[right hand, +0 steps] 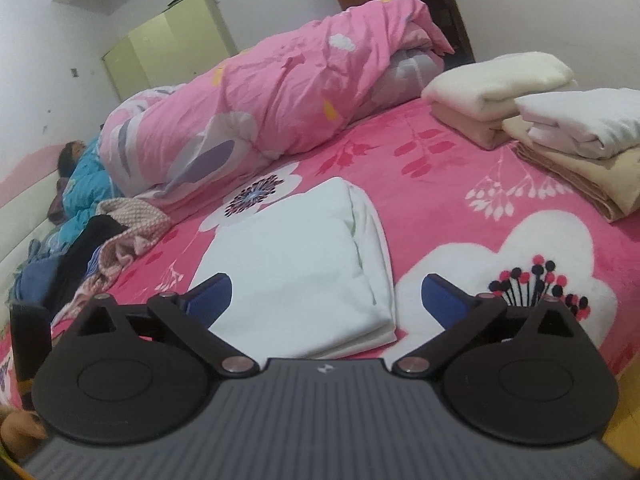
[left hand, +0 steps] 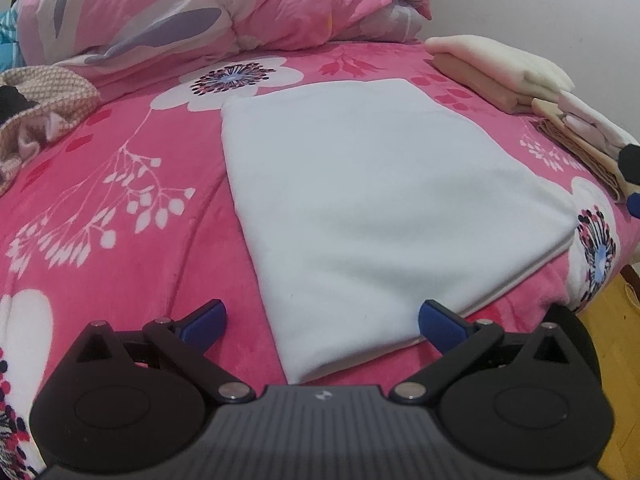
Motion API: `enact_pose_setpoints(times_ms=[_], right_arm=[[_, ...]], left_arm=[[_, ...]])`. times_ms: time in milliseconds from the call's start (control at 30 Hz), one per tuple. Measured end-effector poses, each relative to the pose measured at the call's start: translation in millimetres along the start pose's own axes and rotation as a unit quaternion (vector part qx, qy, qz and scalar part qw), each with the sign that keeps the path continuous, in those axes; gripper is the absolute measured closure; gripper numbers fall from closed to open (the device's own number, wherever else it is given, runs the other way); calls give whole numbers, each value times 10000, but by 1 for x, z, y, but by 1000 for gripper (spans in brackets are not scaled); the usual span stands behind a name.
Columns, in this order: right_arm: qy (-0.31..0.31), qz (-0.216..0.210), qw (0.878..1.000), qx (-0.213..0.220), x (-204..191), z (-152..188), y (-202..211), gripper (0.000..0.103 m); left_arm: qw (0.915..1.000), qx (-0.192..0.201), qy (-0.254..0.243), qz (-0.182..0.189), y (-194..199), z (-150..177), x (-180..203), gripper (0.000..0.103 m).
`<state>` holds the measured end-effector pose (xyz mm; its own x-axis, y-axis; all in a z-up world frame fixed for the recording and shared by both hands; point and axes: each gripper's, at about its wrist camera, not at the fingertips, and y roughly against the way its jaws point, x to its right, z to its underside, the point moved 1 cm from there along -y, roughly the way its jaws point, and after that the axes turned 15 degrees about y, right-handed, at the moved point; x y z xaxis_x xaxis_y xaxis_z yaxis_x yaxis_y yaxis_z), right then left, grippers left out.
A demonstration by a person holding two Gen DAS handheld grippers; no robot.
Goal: Fold clothes
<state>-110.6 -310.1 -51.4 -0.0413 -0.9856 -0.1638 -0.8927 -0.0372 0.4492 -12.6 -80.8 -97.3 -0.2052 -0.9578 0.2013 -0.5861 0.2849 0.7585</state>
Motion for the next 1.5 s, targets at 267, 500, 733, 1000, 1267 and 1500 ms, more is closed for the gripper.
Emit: enact_pose_setpoints(times_ms=[267, 500, 733, 1000, 1267, 1500], right_arm=[[341, 762, 9960, -317, -12, 5, -8, 1], [517, 1034, 9933, -51, -16, 9, -5, 1], [890, 1240, 9882, 113, -21, 9, -1, 1], [1482, 944, 9831, 505, -29, -6, -7, 1], [2810, 673, 9559, 525, -47, -37, -55, 11], [3172, 67, 9481, -200, -41, -37, -111, 74]], left_arm=[[9999, -39, 89, -65, 0, 0, 0, 0], [9995, -114, 253, -135, 1, -1, 0, 0], [9994, -84, 265, -207, 2, 0, 2, 0], [9974, 663, 191, -210, 26, -17, -1, 0], [9905, 942, -532, -846, -2, -63, 21, 0], [9931, 534, -481, -931, -37, -74, 26, 0]])
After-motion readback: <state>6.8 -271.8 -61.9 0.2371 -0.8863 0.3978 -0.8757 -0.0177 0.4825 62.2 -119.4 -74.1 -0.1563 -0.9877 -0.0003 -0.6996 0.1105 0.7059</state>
